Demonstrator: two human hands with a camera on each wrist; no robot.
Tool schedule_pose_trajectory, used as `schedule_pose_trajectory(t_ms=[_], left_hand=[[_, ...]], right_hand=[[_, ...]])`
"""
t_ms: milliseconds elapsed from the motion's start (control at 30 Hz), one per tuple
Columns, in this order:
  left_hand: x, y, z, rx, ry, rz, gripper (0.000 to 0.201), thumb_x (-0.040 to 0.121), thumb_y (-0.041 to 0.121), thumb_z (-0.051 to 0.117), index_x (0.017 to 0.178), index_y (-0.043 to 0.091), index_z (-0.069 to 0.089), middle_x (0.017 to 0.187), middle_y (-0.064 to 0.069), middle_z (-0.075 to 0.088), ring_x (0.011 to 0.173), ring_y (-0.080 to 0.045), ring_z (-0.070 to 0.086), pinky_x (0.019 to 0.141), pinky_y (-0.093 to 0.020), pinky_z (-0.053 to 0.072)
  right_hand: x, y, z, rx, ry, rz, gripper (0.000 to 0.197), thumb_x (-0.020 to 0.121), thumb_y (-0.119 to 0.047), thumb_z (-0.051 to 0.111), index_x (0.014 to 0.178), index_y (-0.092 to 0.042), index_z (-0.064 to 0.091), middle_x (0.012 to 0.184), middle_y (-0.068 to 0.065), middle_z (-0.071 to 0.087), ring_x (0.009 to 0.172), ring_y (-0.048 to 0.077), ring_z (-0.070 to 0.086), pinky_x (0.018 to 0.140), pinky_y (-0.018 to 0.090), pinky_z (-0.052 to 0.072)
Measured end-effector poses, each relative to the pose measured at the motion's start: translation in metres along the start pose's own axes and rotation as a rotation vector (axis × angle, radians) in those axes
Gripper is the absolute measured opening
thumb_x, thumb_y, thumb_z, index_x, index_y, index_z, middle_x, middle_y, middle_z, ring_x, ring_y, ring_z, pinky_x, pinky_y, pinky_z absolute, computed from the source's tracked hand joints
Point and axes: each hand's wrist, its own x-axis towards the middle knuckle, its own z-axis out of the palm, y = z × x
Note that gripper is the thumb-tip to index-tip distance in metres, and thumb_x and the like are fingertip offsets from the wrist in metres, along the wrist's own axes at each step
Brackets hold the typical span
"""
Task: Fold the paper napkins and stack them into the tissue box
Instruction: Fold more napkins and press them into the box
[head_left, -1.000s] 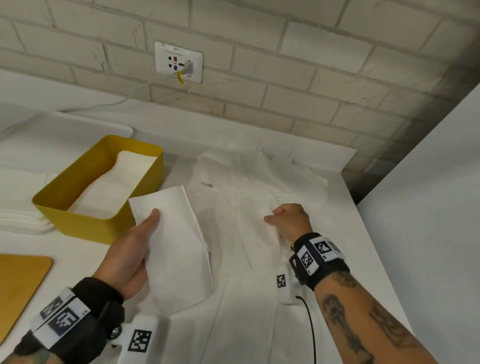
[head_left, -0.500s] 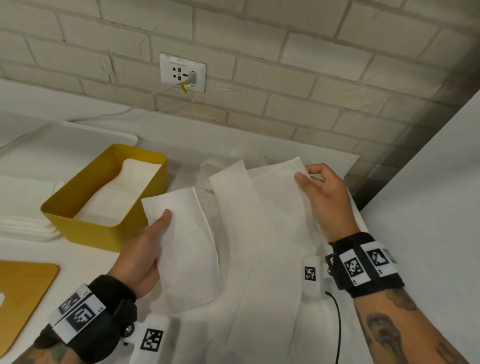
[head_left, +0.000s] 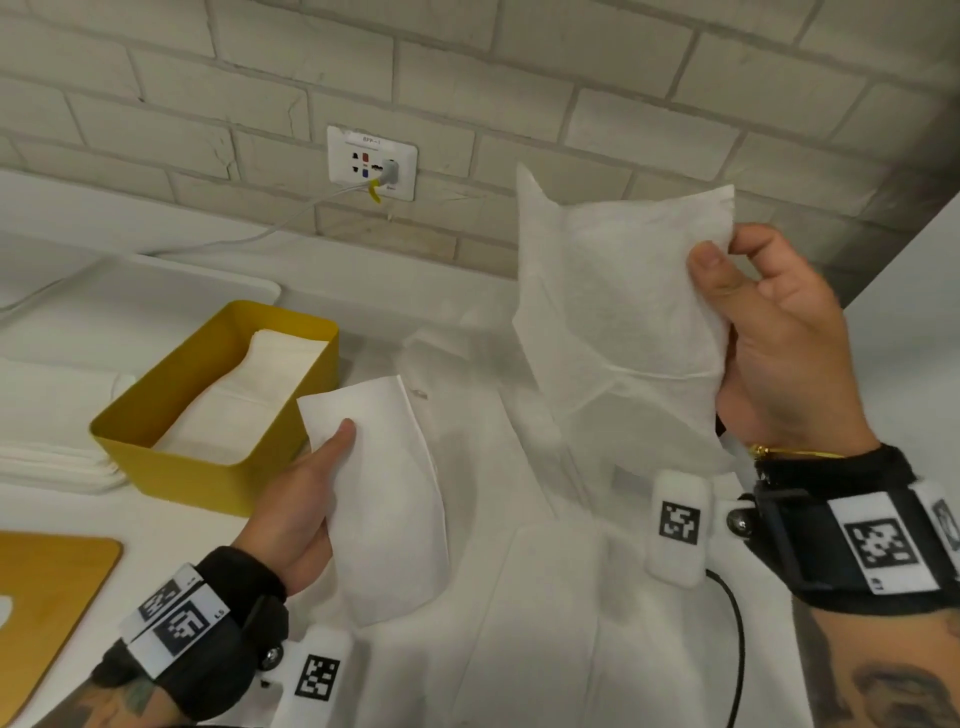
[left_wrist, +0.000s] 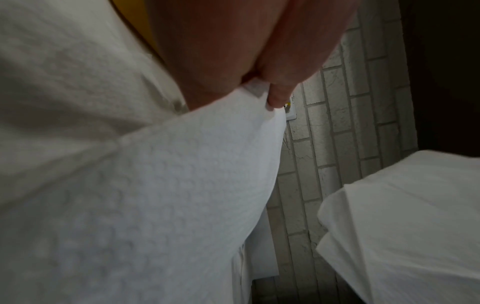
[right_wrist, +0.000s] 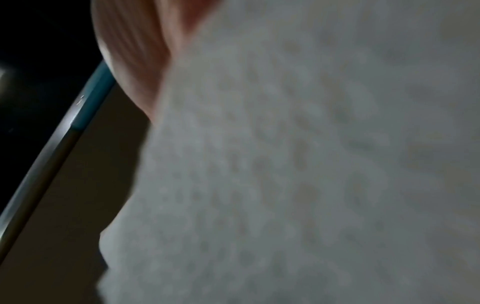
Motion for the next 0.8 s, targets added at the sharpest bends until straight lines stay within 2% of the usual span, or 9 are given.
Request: schedule_pose_trajectory(t_ms=[100,167,233,333,400,467,533,700,800], left_hand=[[-0.002,-0.002,0.001,-0.005,-0.003,-0.013,0.023,0.104,0.031,0.053,0.117,0.018,0.066,0.098,-0.001,0.080,0.082,-0.014,0.078,0.076,-0.038,0.053],[-0.002,-0.005,0.000,-0.001,-0.009,-0.028,0.026,0.105,0.032,0.051,0.120,0.017,0.066,0.103,-0.003,0.080,0.087,-0.016,0.078,0.078,-0.039,0.053],[-0.003,-0.007,-0.003,0.007,-0.018,-0.041,0.031,0.106,0.033,0.048,0.126,0.017,0.065,0.111,-0.004,0.078,0.096,-0.019,0.077,0.083,-0.040,0.053],[-0.003,-0.008,-0.010,0.026,0.000,-0.039,0.030,0.107,0.035,0.047,0.128,0.021,0.063,0.110,0.000,0.079,0.095,-0.016,0.076,0.083,-0.039,0.054],[-0.002,-0.008,-0.014,0.037,0.026,-0.028,0.028,0.106,0.035,0.048,0.126,0.022,0.063,0.104,0.002,0.080,0.090,-0.013,0.077,0.079,-0.038,0.053],[-0.001,-0.008,-0.018,0.051,0.046,-0.023,0.031,0.106,0.035,0.050,0.131,0.020,0.062,0.107,0.001,0.079,0.093,-0.015,0.076,0.079,-0.037,0.054],[0.000,-0.009,-0.020,0.063,0.069,-0.029,0.036,0.105,0.036,0.052,0.135,0.018,0.060,0.111,-0.001,0.078,0.098,-0.017,0.075,0.079,-0.037,0.055],[0.003,-0.013,-0.022,0.061,0.088,-0.038,0.033,0.105,0.037,0.053,0.131,0.018,0.061,0.105,0.002,0.079,0.091,-0.014,0.077,0.077,-0.036,0.055],[0.003,-0.014,-0.022,0.061,0.083,-0.037,0.036,0.105,0.037,0.053,0.135,0.018,0.059,0.107,0.001,0.079,0.094,-0.016,0.076,0.077,-0.037,0.055]], right_hand=[[-0.005,0.021,-0.001,0.002,0.134,0.127,0.003,0.099,-0.013,0.060,0.099,-0.016,0.061,0.089,-0.003,0.077,0.080,0.011,0.073,0.069,0.029,0.060],[-0.011,0.051,-0.008,-0.120,0.218,0.245,0.005,0.099,-0.013,0.063,0.097,-0.018,0.061,0.086,-0.002,0.076,0.075,0.011,0.071,0.067,0.031,0.059],[-0.024,0.087,-0.017,-0.254,0.266,0.363,0.005,0.098,-0.014,0.064,0.097,-0.017,0.062,0.091,0.005,0.074,0.079,0.017,0.068,0.073,0.035,0.057],[-0.046,0.136,-0.034,-0.493,0.314,0.487,0.004,0.097,-0.021,0.064,0.100,-0.020,0.062,0.097,0.010,0.069,0.080,0.019,0.060,0.073,0.034,0.049],[-0.054,0.158,-0.046,-0.670,0.303,0.543,0.010,0.097,-0.024,0.061,0.104,-0.019,0.060,0.108,0.007,0.066,0.091,0.020,0.059,0.077,0.031,0.044],[-0.056,0.167,-0.055,-0.792,0.267,0.592,0.014,0.098,-0.025,0.057,0.111,-0.018,0.057,0.115,0.005,0.062,0.106,0.023,0.057,0.084,0.031,0.041],[-0.056,0.164,-0.060,-0.836,0.239,0.599,0.017,0.099,-0.028,0.057,0.114,-0.018,0.055,0.110,0.000,0.061,0.114,0.024,0.054,0.088,0.031,0.039],[-0.058,0.148,-0.054,-0.978,0.078,0.438,0.033,0.097,-0.032,0.064,0.123,-0.022,0.048,0.120,-0.004,0.053,0.108,0.017,0.055,0.091,0.031,0.044],[-0.057,0.146,-0.047,-1.047,-0.075,0.356,0.029,0.093,-0.028,0.070,0.119,-0.023,0.056,0.120,-0.005,0.055,0.108,0.014,0.056,0.095,0.032,0.047]])
